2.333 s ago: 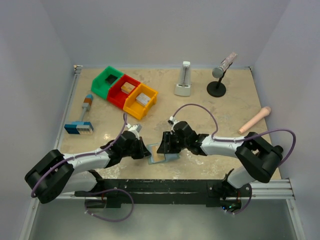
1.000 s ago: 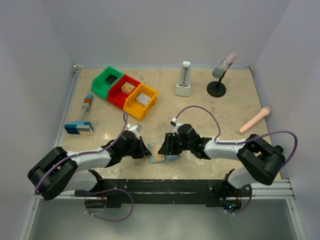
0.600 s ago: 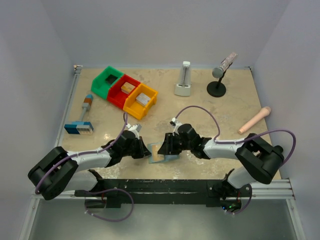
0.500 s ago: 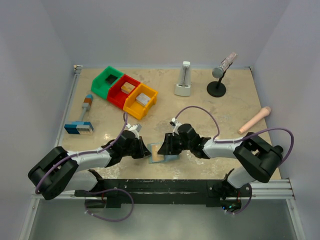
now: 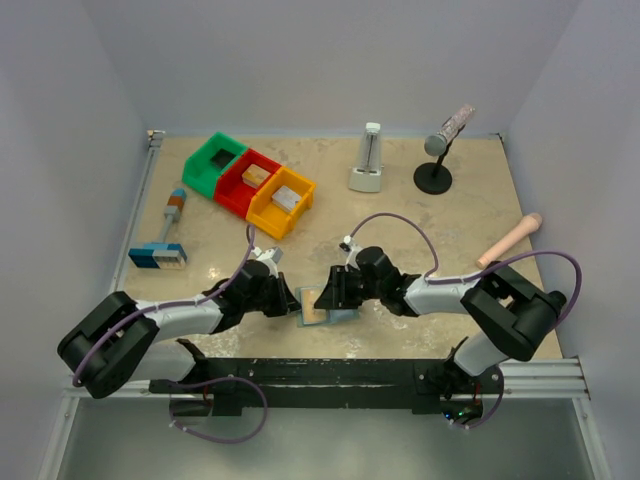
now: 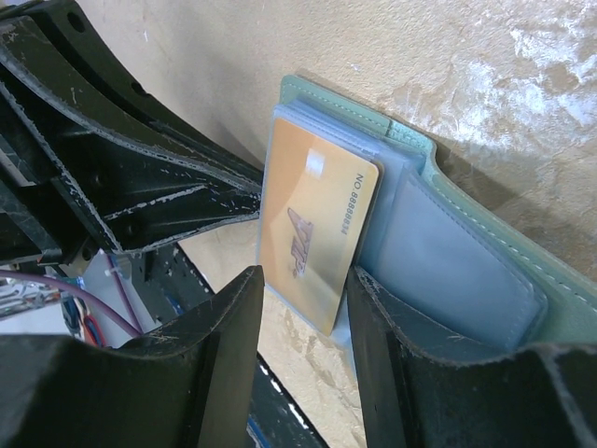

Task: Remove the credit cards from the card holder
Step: Remove the credit card from the card holder.

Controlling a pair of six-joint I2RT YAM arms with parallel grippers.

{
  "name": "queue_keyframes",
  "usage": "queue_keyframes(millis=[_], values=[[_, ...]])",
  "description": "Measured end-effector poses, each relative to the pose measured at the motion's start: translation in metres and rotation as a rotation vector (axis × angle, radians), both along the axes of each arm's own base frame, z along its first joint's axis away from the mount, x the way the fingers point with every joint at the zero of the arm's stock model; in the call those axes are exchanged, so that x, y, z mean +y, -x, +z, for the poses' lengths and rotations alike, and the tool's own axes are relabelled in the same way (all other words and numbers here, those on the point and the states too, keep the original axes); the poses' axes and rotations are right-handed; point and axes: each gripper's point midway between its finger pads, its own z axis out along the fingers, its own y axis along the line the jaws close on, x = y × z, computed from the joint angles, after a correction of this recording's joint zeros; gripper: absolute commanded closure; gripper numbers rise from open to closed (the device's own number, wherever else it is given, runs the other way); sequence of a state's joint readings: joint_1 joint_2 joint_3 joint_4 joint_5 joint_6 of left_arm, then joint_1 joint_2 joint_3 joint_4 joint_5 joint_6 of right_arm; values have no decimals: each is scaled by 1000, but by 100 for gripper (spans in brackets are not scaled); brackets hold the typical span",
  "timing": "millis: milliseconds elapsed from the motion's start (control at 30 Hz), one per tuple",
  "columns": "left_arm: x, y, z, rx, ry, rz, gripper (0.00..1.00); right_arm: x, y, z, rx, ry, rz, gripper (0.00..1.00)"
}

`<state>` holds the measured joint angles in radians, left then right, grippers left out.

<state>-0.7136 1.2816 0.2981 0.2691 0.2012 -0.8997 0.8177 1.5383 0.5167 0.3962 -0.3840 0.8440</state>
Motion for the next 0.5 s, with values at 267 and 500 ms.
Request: queue_keyframes(millis=[267,500], values=[[8,-3,3,-10,-12,29,100,-1,6,-3,18,17,11,54],[12,-5,23,-63,13,52,96,1,12,-4,33,34,25,54]])
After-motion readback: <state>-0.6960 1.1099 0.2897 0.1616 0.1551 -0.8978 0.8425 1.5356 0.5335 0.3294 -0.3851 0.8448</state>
